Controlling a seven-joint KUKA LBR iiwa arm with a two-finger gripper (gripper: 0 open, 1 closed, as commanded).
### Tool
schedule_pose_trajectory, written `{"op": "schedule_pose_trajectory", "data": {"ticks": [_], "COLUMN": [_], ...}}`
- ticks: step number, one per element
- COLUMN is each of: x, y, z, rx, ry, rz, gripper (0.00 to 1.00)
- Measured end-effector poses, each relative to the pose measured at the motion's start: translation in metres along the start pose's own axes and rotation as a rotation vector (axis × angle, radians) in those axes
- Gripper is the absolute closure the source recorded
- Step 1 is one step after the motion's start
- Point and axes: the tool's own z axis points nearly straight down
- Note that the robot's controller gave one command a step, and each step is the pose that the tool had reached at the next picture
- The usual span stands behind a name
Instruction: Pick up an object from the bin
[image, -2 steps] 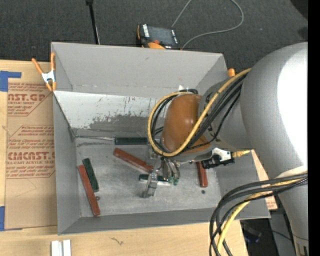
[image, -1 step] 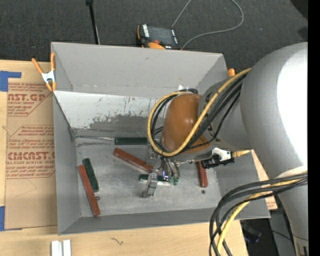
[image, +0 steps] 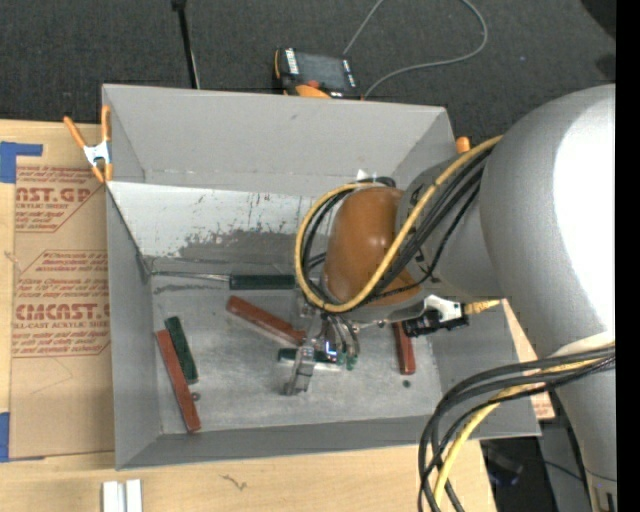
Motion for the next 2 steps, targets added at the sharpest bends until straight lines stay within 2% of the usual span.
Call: {"op": "schedule_pose_trajectory", "data": {"ticks": [2], "x": [-0.0002], "y": [0.0006], "z": [-0.0001], "rx": [0.000], "ry": [0.001], "rz": [0.001], "gripper": [0.00]}}
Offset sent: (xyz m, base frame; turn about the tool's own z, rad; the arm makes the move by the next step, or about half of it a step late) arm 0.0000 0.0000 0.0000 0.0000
